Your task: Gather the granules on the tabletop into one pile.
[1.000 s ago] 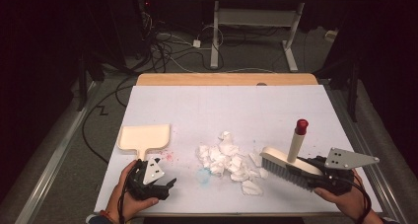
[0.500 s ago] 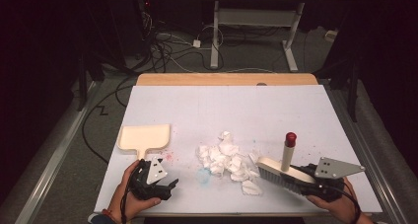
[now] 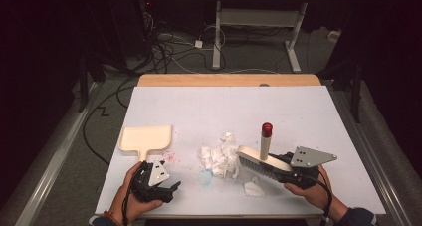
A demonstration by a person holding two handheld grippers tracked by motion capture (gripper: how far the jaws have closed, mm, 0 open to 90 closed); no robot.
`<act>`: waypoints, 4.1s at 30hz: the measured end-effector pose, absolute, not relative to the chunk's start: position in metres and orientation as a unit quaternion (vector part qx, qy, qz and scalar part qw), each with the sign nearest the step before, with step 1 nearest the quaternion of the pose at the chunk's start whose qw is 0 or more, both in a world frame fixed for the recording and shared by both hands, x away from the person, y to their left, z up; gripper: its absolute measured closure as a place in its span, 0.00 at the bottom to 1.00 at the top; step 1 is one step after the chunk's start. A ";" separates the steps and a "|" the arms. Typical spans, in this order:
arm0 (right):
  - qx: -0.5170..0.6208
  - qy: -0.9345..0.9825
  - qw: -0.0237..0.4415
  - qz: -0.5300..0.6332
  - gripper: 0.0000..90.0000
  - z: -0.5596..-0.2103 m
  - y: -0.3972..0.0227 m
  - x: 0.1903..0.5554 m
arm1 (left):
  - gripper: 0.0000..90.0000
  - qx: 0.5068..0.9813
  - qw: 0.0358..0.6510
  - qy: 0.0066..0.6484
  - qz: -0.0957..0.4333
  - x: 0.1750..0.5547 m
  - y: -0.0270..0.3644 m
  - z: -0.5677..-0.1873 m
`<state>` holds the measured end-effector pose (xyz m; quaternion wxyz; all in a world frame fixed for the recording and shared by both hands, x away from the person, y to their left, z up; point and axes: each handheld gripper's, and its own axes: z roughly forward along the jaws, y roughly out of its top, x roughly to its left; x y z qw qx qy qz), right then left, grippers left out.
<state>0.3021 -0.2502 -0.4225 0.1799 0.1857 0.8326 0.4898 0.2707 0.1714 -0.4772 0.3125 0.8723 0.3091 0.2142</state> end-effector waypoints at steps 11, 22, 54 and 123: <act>0.178 0.819 0.168 0.518 0.75 -0.396 -0.283 0.272 | 0.19 0.874 0.312 0.306 0.214 0.270 0.170 -0.476; 0.149 0.864 0.120 0.467 0.76 -0.416 -0.290 0.248 | 0.19 0.876 0.310 0.304 0.210 0.270 0.169 -0.477; 0.146 0.839 0.168 0.496 0.75 -0.426 -0.221 0.305 | 0.19 0.879 0.309 0.301 0.205 0.271 0.168 -0.479; 0.226 0.807 0.243 0.488 0.76 -0.448 -0.171 0.439 | 0.19 0.870 0.315 0.316 0.207 0.271 0.180 -0.477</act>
